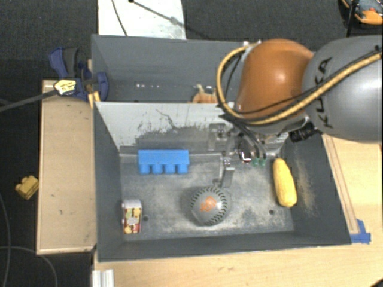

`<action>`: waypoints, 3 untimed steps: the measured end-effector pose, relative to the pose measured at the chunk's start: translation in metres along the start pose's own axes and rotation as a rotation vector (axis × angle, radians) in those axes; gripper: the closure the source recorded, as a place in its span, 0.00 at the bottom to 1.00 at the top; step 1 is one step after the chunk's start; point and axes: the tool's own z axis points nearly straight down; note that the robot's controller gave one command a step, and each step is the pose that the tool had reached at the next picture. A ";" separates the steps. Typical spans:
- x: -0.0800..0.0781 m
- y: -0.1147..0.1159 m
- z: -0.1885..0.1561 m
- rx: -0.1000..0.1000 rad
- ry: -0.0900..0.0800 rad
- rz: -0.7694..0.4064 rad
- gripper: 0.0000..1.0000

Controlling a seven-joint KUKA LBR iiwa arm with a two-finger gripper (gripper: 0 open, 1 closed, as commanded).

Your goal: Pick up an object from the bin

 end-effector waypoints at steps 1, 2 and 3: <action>-0.001 -0.001 -0.005 -0.001 -0.008 0.002 0.00; 0.037 -0.022 0.044 -0.001 -0.013 0.002 0.00; 0.033 -0.038 0.087 0.001 -0.003 -0.095 0.00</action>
Offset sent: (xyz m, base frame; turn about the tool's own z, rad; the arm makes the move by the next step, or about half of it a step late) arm -0.0711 -0.0421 -0.0873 0.0017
